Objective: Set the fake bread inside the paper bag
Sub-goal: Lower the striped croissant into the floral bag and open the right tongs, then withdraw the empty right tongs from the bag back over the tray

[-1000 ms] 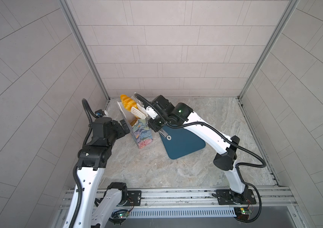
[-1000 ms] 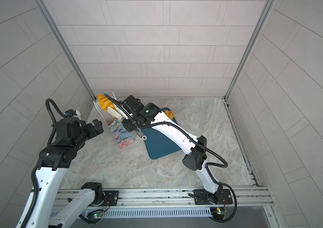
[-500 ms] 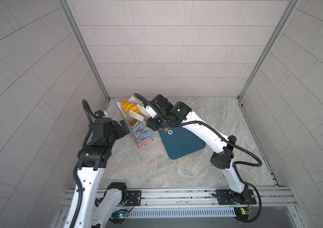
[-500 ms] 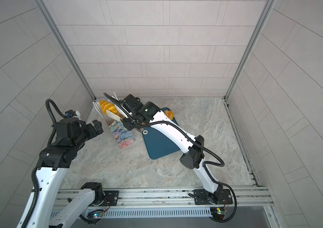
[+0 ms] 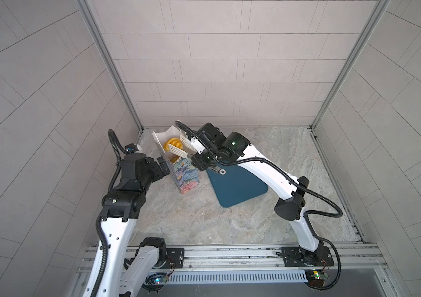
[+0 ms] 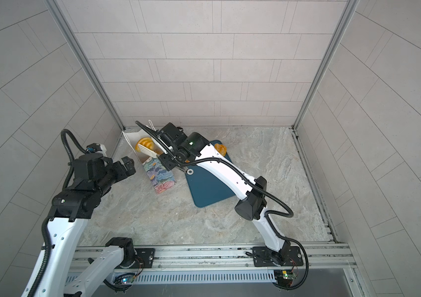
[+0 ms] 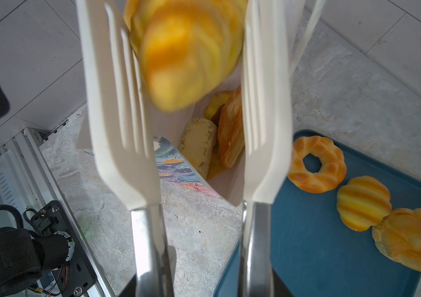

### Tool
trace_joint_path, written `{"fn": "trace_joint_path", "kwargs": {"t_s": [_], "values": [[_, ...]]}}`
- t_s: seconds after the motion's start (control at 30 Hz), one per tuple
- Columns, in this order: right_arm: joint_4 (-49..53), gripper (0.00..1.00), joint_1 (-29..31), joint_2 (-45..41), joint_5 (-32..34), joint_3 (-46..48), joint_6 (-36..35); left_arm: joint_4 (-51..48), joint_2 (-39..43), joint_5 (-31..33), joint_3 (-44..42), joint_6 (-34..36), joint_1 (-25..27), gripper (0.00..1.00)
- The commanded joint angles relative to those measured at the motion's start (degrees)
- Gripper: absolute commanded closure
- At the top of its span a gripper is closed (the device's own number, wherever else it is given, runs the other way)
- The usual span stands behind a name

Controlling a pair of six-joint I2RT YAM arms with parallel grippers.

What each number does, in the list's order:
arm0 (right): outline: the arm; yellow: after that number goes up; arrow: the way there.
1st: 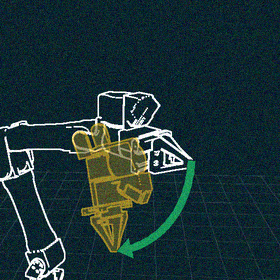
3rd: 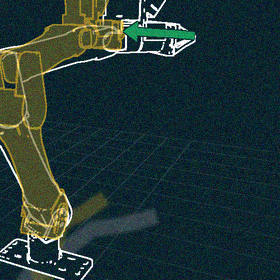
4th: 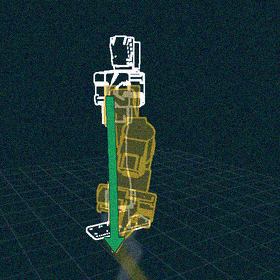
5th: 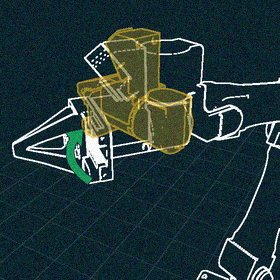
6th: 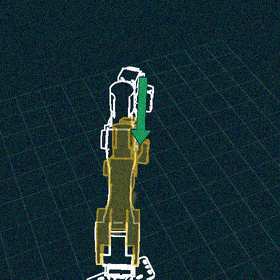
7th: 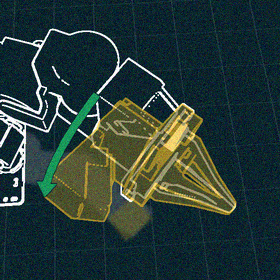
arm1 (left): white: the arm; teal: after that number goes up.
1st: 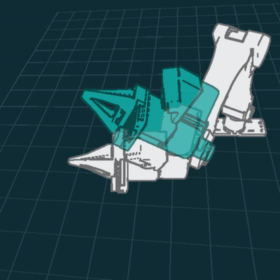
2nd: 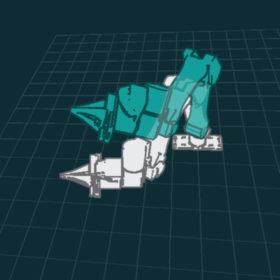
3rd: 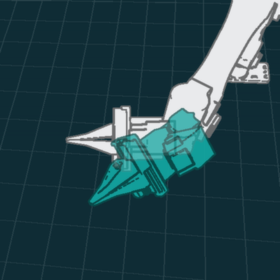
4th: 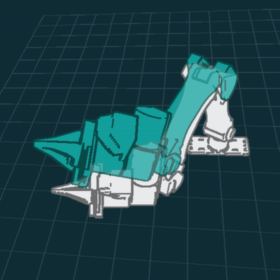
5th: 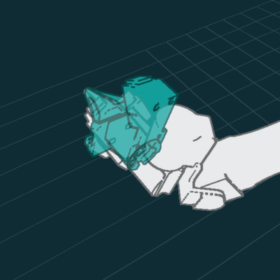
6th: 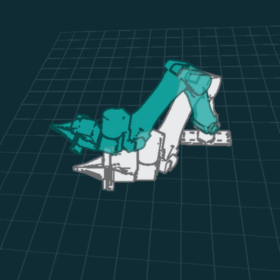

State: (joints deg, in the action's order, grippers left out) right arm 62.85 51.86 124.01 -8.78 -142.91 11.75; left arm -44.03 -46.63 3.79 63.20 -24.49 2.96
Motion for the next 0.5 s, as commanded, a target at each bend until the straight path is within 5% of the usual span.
{"fn": "trace_joint_path", "kwargs": {"t_s": [0.0,0.47], "values": [[-0.27,0.47,0.34,-4.26,1.3,-1.49,-0.58,-0.35,0.65,-0.21,-0.01,0.41,-0.27,0.0],[1.35,0.47,0.66,-7.96,4.4,-1.76,-2.13,-0.34,0.76,-1.32,0.36,0.58,-0.26,0.0]]}}
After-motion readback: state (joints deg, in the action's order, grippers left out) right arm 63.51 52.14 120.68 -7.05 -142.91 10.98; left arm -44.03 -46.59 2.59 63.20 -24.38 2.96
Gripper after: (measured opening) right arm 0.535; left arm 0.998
